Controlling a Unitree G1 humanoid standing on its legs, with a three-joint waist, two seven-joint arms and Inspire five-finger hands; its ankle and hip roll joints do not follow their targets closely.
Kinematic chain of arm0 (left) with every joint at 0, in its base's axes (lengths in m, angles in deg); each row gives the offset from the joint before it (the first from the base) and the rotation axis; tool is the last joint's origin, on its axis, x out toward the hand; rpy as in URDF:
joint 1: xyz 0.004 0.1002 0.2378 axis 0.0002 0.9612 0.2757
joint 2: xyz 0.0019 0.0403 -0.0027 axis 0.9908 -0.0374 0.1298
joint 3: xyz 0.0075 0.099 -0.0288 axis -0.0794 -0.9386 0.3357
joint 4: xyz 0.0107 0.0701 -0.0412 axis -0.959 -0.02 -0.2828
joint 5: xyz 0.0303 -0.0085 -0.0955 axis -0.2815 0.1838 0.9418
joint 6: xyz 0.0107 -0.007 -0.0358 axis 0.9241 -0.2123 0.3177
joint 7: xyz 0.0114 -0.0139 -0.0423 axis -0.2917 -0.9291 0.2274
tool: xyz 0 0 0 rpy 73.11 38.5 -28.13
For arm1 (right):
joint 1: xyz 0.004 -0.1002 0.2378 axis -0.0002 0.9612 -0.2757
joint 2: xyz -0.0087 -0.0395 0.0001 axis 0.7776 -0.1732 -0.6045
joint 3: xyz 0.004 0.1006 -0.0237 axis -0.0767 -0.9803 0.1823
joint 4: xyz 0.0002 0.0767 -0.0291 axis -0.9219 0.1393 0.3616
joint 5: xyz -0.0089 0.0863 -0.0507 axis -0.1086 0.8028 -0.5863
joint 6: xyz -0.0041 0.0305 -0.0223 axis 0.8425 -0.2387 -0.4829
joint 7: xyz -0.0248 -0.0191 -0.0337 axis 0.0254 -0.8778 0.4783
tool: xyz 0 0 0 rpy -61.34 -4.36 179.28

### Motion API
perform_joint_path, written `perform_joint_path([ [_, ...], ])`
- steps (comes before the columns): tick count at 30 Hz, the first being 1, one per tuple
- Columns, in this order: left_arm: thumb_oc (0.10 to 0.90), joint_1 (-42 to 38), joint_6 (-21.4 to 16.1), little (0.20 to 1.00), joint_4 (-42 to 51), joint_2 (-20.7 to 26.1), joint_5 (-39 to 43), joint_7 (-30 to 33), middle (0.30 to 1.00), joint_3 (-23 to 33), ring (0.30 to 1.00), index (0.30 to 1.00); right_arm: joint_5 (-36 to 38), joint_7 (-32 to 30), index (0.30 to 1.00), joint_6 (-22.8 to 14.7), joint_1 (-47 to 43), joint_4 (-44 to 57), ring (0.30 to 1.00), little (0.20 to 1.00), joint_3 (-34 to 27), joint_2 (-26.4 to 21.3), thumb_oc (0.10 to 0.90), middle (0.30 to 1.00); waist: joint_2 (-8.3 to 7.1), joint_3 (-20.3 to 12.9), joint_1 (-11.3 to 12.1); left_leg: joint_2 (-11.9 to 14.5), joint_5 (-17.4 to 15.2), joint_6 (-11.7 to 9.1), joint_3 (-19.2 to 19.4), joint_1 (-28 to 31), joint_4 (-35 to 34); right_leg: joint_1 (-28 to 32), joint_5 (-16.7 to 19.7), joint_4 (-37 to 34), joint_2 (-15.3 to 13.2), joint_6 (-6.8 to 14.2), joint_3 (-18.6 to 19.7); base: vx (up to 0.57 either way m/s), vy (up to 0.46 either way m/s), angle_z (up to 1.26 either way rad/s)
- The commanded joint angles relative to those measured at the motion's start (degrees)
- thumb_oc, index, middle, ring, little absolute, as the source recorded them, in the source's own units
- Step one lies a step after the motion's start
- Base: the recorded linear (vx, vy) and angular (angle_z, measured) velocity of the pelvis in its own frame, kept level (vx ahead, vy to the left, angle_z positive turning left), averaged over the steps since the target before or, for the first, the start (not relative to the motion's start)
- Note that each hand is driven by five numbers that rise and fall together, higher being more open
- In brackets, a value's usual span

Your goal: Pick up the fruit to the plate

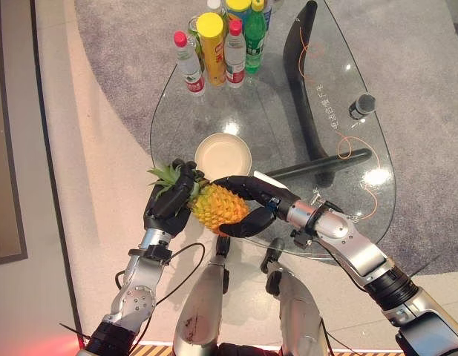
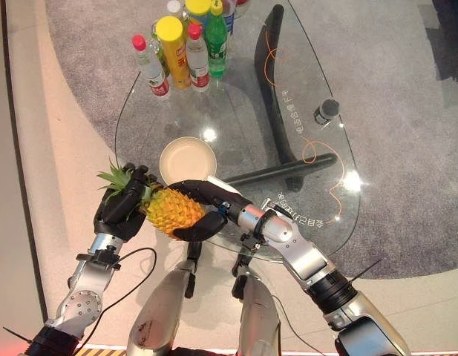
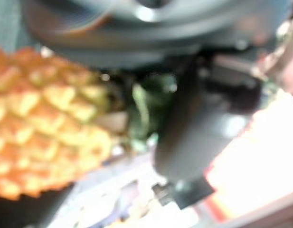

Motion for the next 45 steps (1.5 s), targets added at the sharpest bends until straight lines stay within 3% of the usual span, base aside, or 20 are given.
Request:
perform_joint_path([
  [1,0.1,-5.61,-1.74,0.2,14.13,-4.99,0.8,-9.94,0.3,-3.18,0.3,0.3,3.86,4.85,0.3,-6.0,-2.97,12.7,0.3,0.2,6.23,6.79,0.1,0.3,0.54,-1.43,-0.51,-4.61,-2.06,2.64,-0.59,-1.14,3.52,4.25,1.69,0.58,0.67,2.54,-2.13,0.0,0.0,0.0],
  [13,0.1,-5.76,-3.2,0.2,14.3,-5.93,2.39,-10.91,0.3,-2.71,0.3,0.3,3.22,4.22,0.3,-5.52,-2.29,11.81,0.3,0.2,5.77,7.43,0.1,0.3,0.28,-1.43,-0.33,-4.24,-2.46,2.8,0.26,-0.63,3.53,4.69,1.71,0.86,-0.09,3.01,-2.95,0.0,0.0,0.0],
  [17,0.1,-5.91,-3.35,0.2,13.91,-6.29,1.93,-10.93,0.3,-2.46,0.3,0.3,2.71,1.78,0.3,-3.32,-1.77,10.85,0.3,0.2,5.64,7.51,0.1,0.3,0.2,-1.43,-0.35,-4.08,-2.59,2.87,0.51,-0.49,3.62,4.73,1.67,1.22,-0.36,3.16,-3.18,0.0,0.0,0.0],
  [18,0.1,-5.91,-3.41,0.2,13.89,-6.3,1.96,-11.05,0.3,-2.47,0.3,0.3,2.74,1.04,0.787,-2.86,-1.68,10.53,0.787,0.768,5.62,7.41,0.668,0.787,0.2,-1.43,-0.37,-4.04,-2.65,2.89,0.56,-0.51,3.69,4.69,1.63,1.34,-0.45,3.18,-3.22,0.0,0.0,0.0],
  [19,0.1,-5.86,-3.48,0.2,13.9,-6.27,2.07,-11.23,0.3,-2.43,0.3,0.3,2.76,0.4,0.9,-2.39,-1.57,10.07,0.9,0.9,5.48,7.25,0.8,0.9,0.24,-1.43,-0.39,-4.01,-2.67,2.9,0.65,-0.56,3.72,4.66,1.6,1.4,-0.53,3.19,-3.28,0.01,0.013,0.03],
  [35,0.1,-5.81,-3.21,0.2,13.68,-6.11,1.24,-10.92,0.3,-0.91,0.3,0.3,0.4,-6.55,0.9,-3.48,1.91,9.79,0.9,0.9,0.03,5.73,0.8,0.9,0.04,-1.43,-1.33,-3.61,-3.74,3.23,1.2,-0.43,4.78,4.4,1.23,2.7,-0.88,3.58,-3.37,0.0,0.001,0.01],
  [45,0.1,-3.45,-4.11,0.2,14.18,-5.93,0.49,-11.2,0.3,1.85,0.3,0.3,-1.58,-9.34,0.9,-4.43,8.98,11.62,0.9,0.9,-8.22,2.73,0.8,0.9,-0.13,-1.43,-2.98,-3.18,-4.45,3.5,1.78,-0.54,5.36,3.61,1.46,3.76,-0.79,3.94,-2.57,0.01,0.001,0.0],
])
